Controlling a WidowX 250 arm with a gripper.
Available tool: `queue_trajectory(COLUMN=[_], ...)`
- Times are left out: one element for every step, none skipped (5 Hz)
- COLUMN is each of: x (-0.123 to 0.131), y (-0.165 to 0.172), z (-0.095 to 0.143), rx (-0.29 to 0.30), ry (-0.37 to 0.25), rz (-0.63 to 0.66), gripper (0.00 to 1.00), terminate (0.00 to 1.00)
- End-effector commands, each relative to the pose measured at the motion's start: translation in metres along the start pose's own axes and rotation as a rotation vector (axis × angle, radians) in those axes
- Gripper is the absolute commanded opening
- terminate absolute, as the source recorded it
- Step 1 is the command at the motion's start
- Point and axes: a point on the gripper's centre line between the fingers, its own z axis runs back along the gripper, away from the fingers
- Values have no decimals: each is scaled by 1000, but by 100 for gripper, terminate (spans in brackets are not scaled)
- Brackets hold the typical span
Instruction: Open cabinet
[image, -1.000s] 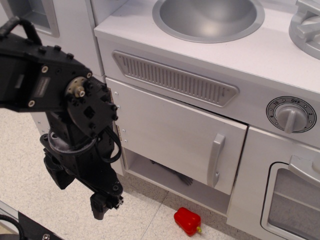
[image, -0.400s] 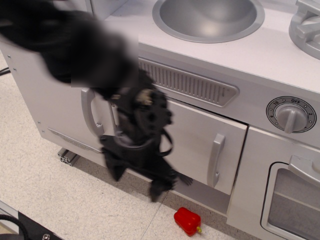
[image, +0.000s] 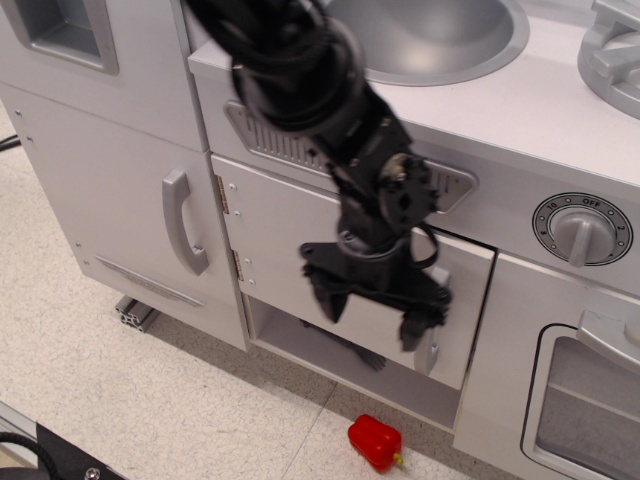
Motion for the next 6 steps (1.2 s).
queue_trajectory(x=[35,39,39,38,34,20], y=[-19,-19,-19,-20,-21,-21], z=[-4,-15,-17,-17,-16,-8], rx=[0,15,5,-5,-12,-36], ry=[-118,-127,-132,-126,-123,-97], rz=[7,3,6,23,19,15], gripper=[100,100,0,0,0,0], terminate=[0,0,0,0,0,0])
